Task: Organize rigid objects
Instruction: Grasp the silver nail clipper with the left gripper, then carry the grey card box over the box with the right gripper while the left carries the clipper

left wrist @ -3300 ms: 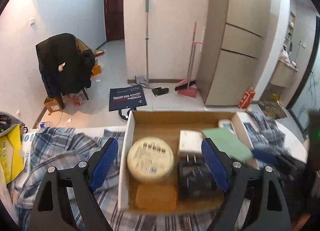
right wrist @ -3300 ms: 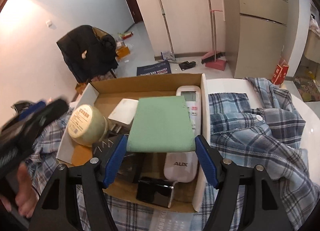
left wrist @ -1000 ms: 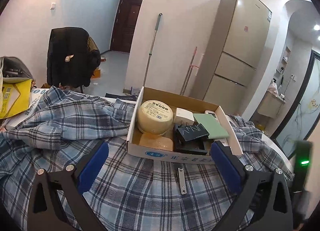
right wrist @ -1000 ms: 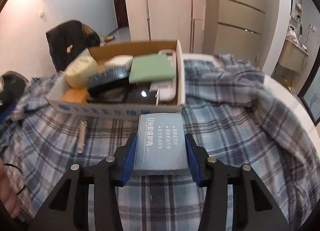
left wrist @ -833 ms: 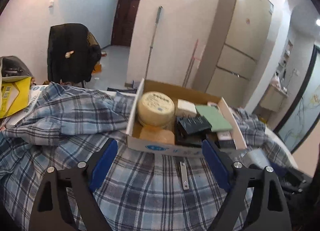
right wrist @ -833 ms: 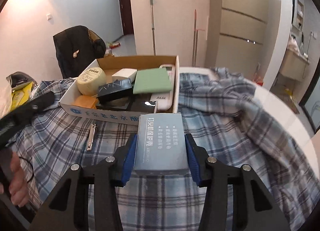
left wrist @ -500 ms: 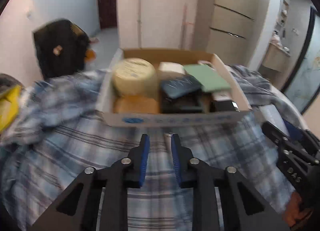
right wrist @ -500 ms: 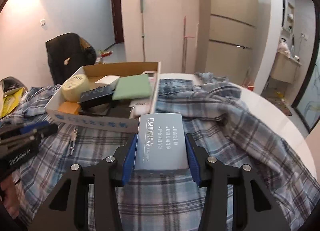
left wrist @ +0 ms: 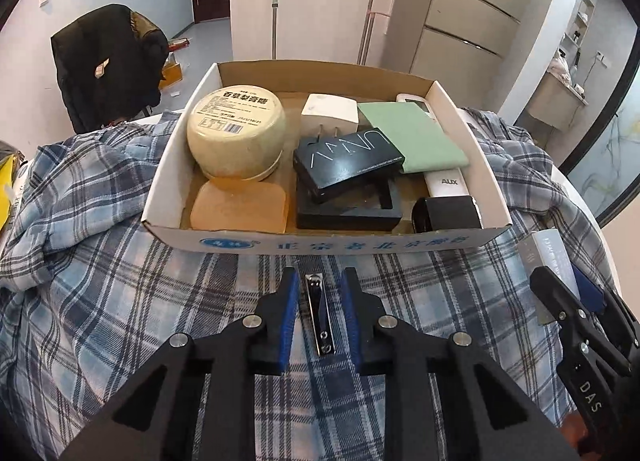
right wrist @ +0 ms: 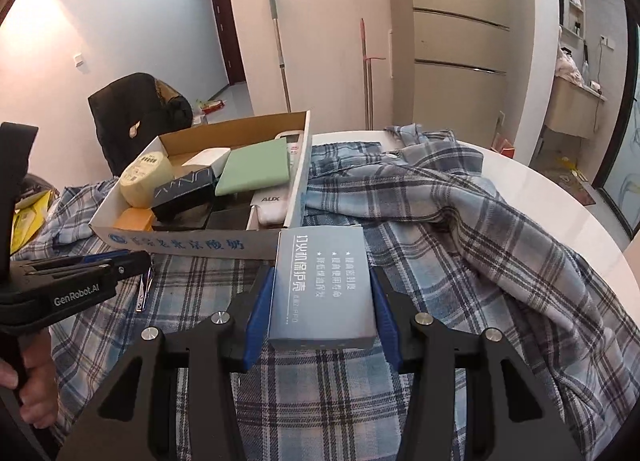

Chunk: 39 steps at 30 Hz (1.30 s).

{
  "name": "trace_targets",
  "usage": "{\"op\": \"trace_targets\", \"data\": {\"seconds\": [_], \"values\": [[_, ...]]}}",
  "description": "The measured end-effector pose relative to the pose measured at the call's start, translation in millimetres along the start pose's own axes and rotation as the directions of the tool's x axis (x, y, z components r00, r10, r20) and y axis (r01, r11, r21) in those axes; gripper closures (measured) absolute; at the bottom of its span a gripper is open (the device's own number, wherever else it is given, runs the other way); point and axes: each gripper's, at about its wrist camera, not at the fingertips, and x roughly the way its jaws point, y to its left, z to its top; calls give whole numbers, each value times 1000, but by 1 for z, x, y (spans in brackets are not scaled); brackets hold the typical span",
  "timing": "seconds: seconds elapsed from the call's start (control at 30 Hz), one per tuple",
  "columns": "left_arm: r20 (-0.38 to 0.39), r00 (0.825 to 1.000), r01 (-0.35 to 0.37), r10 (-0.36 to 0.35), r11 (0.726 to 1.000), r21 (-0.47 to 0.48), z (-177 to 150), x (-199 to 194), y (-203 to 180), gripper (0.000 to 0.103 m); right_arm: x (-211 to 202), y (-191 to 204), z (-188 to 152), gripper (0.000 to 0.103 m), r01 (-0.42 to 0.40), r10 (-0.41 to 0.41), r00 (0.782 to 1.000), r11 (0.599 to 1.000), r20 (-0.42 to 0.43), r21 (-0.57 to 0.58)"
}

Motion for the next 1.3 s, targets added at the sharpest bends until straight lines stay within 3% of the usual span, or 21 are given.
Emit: {"op": "trace_targets", "data": {"seconds": [0.3,0.67,0.7,0.77,0.83,1.03,1.13,1.3], "values": [[-9,999,-46,47,999,28,1,13,-2,79,4,2,-2,57,6,-6,1000,1000,-17,-7],[-18,1000,-22,23,999,30,-3,21,-3,81,5,1,-2,57,12,-12,1000,1000,-28,-3],[-18,1000,-19,20,999,28,-4,20,-2,81,5,1,-2,57,13,-13,1000,1000,-27,-2],[-17,1000,-10,10,1000,28,-5,19,0,92,4,1,-1,57,12,-12,1000,1000,-24,-4],[-14,1000,-4,4,1000,26,-6,17,-1,93,4,2,-2,57,14,-14,1000,1000,-21,-8],[112,991,68,-67,998,-7,-5,-43,10,93,1,-1,-1,57,12,-12,1000,1000,-14,0],[203,979,32,-37,999,30,-5,-79,9,93,-1,0,-1,57,9,-9,1000,1000,-10,-4],[256,967,10,-12,1000,11,0,-102,18,93,-6,6,0,57,16,-16,1000,999,16,-34]]}}
